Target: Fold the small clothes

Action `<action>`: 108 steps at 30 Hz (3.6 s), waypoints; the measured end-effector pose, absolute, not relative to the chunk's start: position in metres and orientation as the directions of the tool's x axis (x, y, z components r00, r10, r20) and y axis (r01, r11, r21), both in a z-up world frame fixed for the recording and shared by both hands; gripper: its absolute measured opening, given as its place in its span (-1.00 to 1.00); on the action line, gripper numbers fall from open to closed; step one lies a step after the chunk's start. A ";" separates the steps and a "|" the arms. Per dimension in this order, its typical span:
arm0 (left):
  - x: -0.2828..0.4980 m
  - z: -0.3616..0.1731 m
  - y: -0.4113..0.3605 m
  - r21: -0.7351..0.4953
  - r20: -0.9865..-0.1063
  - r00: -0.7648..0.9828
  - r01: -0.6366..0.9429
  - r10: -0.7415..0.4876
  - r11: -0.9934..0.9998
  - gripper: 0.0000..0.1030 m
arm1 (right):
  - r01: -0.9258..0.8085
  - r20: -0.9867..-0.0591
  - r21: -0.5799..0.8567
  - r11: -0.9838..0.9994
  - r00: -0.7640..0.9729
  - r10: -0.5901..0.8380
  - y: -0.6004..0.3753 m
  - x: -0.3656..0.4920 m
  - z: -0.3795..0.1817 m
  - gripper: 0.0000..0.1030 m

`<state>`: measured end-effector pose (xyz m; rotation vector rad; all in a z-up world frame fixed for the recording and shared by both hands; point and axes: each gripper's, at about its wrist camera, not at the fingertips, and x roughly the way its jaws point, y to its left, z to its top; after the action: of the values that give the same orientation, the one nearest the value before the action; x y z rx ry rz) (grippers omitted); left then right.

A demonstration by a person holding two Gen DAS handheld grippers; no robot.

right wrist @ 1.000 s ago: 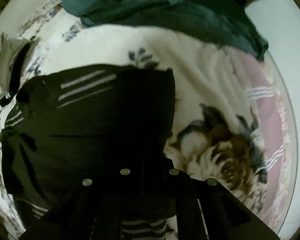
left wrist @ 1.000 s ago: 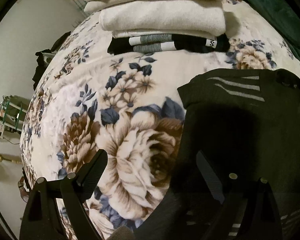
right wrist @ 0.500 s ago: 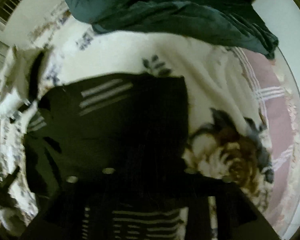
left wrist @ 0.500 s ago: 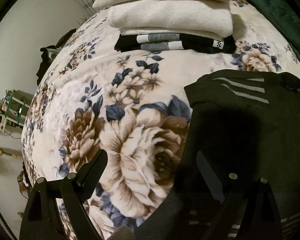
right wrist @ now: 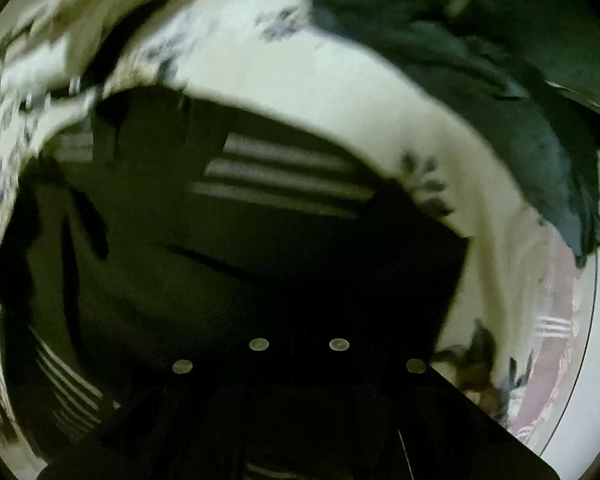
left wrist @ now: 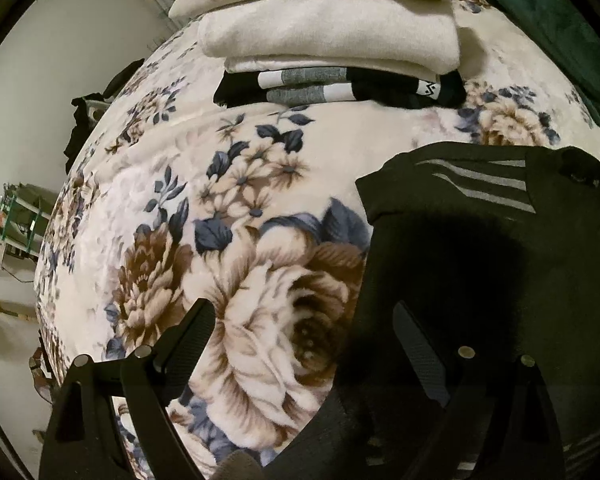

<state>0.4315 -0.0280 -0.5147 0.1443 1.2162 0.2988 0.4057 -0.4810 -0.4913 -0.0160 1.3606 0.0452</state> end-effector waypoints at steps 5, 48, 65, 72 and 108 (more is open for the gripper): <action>0.434 -0.515 -0.020 0.244 -0.908 0.303 -0.178 0.289 0.953 0.78 | 0.060 -0.965 -0.020 0.998 0.258 -0.034 -0.508 0.413 -0.472 -0.98; 0.537 -0.593 -0.001 0.178 -0.965 0.194 -0.024 0.179 0.984 0.95 | 0.482 -0.997 -0.077 0.873 -0.020 -0.077 -0.541 0.356 -0.511 0.03; 0.360 -0.490 -0.042 0.093 -0.944 0.322 0.053 0.071 0.994 0.96 | 0.546 -0.980 0.192 0.815 0.062 0.190 -0.545 0.216 -0.440 0.31; 0.245 -0.497 -0.194 -0.015 -0.990 0.133 0.262 -0.052 0.965 0.96 | 0.480 -0.966 0.220 0.849 -0.013 0.258 -0.575 0.157 -0.447 0.32; 0.104 -0.506 -0.315 -0.126 -0.981 0.109 0.268 -0.160 0.955 -0.86 | 0.478 -0.915 0.398 0.783 0.146 0.376 -0.654 0.421 -0.545 -0.89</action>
<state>0.1037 -0.3150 -0.5057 0.0910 1.4282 -0.3155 0.4215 -0.6540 -0.5449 0.7343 1.4629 -0.0843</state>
